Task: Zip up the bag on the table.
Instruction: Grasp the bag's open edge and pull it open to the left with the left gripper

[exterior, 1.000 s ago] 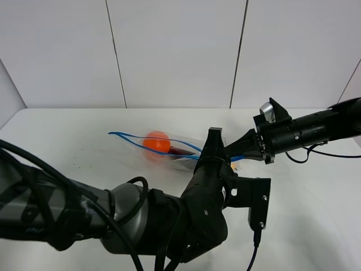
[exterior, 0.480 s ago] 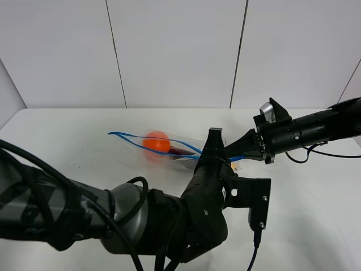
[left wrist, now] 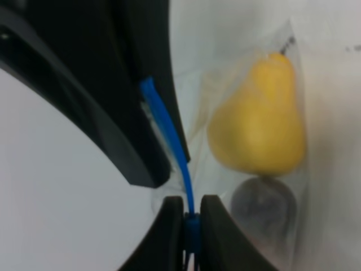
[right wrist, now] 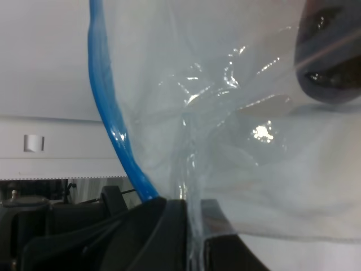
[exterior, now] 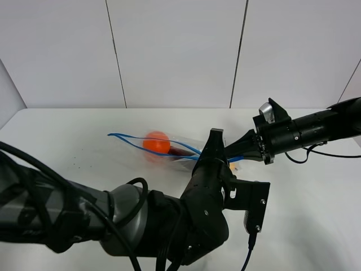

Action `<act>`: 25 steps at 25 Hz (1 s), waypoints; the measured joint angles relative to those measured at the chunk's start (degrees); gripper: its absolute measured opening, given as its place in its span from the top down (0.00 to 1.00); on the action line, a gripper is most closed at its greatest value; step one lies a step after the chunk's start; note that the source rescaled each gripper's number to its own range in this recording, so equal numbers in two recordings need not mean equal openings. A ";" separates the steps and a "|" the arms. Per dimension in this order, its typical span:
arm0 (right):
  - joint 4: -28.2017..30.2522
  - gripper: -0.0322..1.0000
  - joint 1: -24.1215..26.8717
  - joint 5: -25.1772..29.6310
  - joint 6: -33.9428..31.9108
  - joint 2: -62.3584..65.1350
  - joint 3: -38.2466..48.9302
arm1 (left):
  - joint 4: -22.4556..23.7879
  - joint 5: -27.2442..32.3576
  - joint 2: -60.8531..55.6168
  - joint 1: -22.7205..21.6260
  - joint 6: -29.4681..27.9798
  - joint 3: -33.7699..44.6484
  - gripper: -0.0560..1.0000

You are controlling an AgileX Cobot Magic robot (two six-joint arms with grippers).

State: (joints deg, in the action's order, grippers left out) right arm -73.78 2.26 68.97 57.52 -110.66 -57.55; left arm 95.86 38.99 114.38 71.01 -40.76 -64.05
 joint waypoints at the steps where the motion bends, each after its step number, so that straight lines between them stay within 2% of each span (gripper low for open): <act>1: -0.01 0.97 0.00 0.31 -0.04 0.00 0.00 | -0.50 0.00 -0.50 0.00 0.30 0.00 0.95; 10: -0.40 0.97 0.00 1.97 -0.18 0.56 0.00 | -2.61 -0.28 -3.47 -0.51 2.45 1.19 0.95; 25: 2.10 0.97 0.00 0.78 -0.22 0.56 0.00 | -2.60 1.04 -7.78 -6.58 3.67 13.25 0.95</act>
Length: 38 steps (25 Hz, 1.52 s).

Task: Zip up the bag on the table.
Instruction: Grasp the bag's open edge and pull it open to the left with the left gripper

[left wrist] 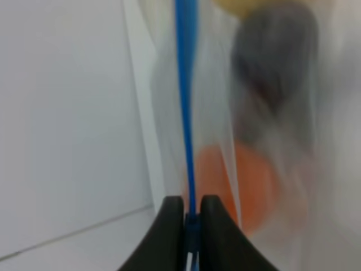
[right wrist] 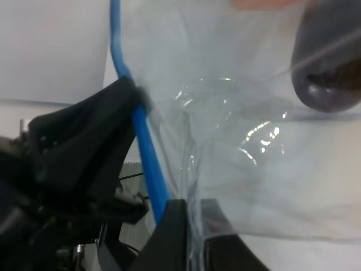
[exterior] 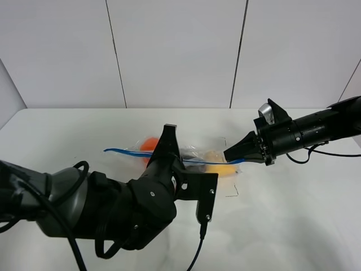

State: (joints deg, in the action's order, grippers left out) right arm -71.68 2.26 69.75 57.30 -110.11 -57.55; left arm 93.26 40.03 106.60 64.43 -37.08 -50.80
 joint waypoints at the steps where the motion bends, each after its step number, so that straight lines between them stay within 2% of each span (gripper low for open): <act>1: 0.15 0.97 0.00 0.00 0.00 0.00 0.00 | -0.23 0.12 -0.08 -0.43 0.00 0.72 0.95; 9: 0.31 0.97 0.00 -0.05 0.00 0.00 0.00 | -0.87 1.19 -1.07 -3.74 0.00 4.47 0.95; 26: 0.14 0.97 0.00 -0.05 0.00 0.00 0.00 | -3.77 1.30 -2.79 -12.43 0.00 4.67 0.95; 38: 0.14 0.97 0.00 -0.05 0.00 0.00 0.00 | -4.07 2.34 -2.79 -14.54 0.00 4.75 0.95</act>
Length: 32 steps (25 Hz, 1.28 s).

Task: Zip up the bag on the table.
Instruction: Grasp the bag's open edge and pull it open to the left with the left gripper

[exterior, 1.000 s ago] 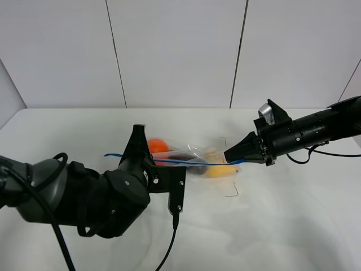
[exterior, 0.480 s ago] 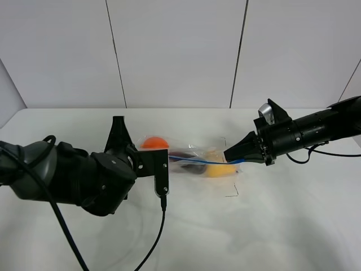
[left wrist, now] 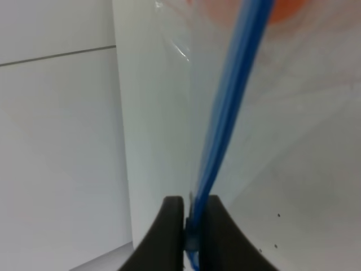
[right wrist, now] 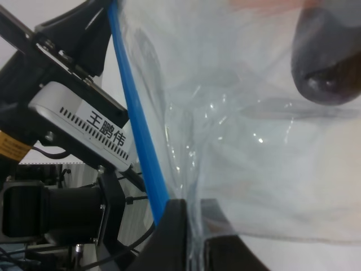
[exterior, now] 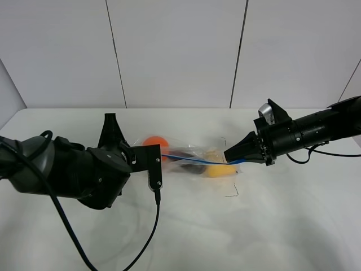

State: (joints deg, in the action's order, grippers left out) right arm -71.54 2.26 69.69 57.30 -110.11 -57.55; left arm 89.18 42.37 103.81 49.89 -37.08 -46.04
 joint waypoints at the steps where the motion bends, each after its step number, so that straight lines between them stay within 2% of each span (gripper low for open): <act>1: 0.05 0.97 0.00 0.00 0.00 0.00 0.00 | 0.00 0.02 0.00 -0.22 0.00 0.00 0.95; 20: -0.14 0.97 0.00 0.00 0.00 0.00 0.00 | -0.05 -0.32 0.00 -4.79 0.00 0.00 0.95; 29: -0.42 0.97 0.00 -0.04 0.00 0.00 0.00 | 0.00 -0.88 0.00 -5.05 0.00 0.00 0.95; 32: -0.05 0.97 0.00 -0.11 0.00 0.00 0.00 | -0.32 -1.02 0.00 -5.11 0.00 0.06 0.88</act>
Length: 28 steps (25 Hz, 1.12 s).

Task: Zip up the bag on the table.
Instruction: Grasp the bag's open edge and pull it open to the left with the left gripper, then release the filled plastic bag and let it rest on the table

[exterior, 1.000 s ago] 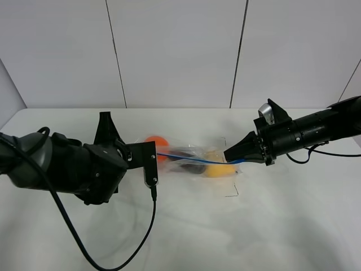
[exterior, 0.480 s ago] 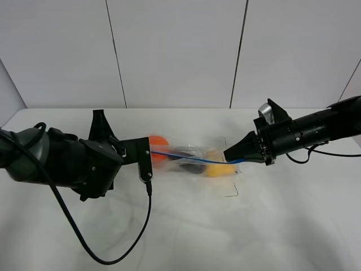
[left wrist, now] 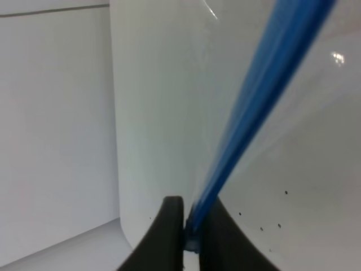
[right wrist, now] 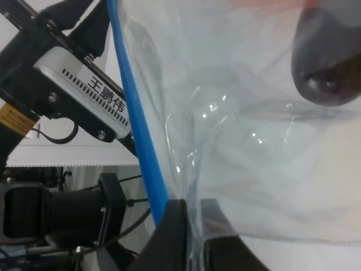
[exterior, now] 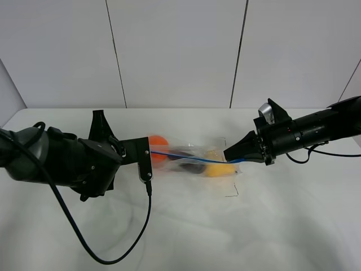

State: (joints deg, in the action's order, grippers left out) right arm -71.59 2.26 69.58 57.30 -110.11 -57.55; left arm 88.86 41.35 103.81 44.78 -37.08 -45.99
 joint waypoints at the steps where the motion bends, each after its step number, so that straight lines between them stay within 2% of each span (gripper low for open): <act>1: 0.33 0.97 0.00 0.00 0.00 0.00 0.00 | -0.16 0.13 0.00 -0.14 0.00 0.06 0.81; 6: 0.73 0.97 0.00 0.00 0.00 0.00 0.00 | -0.59 -0.10 0.00 -0.18 -1.83 0.23 0.36; 8: 0.78 0.97 0.00 0.00 0.00 0.00 0.00 | -0.59 -0.04 0.00 -0.18 -2.86 0.23 0.28; 18: 0.78 0.97 0.00 0.00 0.00 0.00 0.00 | -0.59 1.62 0.00 -0.18 -4.53 0.23 0.22; 24: 0.78 0.97 0.00 0.00 0.00 0.00 0.00 | -0.59 4.11 0.00 -0.18 -6.17 0.23 0.04; 28: 0.78 0.97 0.00 0.00 0.00 0.00 0.00 | -1.28 4.58 0.00 -0.18 -6.17 0.17 0.01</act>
State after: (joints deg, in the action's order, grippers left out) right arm -70.81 2.26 69.58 57.30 -110.11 -57.55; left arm 87.58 45.93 103.81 44.60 -43.26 -45.81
